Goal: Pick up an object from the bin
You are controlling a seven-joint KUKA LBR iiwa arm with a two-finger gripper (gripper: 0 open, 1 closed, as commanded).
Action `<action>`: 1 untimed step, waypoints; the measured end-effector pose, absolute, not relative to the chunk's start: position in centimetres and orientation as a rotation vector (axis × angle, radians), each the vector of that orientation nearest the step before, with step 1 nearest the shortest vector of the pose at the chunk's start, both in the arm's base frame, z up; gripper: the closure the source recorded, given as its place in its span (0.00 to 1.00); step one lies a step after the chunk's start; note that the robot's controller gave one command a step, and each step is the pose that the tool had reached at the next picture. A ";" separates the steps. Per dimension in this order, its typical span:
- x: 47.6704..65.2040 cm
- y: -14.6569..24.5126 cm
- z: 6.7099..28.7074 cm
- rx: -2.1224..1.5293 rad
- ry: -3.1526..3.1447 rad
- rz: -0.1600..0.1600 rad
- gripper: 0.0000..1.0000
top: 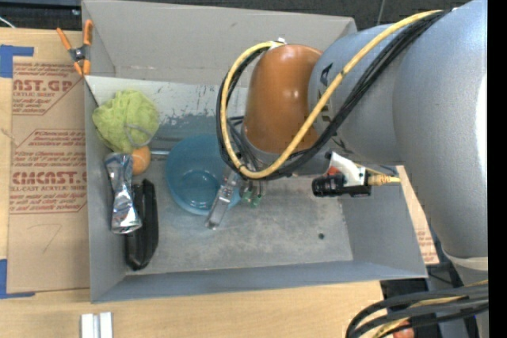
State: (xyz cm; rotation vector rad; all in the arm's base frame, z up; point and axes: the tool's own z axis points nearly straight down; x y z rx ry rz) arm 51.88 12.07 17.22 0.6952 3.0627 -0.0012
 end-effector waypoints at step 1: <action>51.5 21.5 9.7 0.137 3.136 0.008 0.00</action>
Offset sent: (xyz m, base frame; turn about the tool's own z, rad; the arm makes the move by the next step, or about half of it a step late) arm 0.0016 0.0052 -0.0161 -0.0671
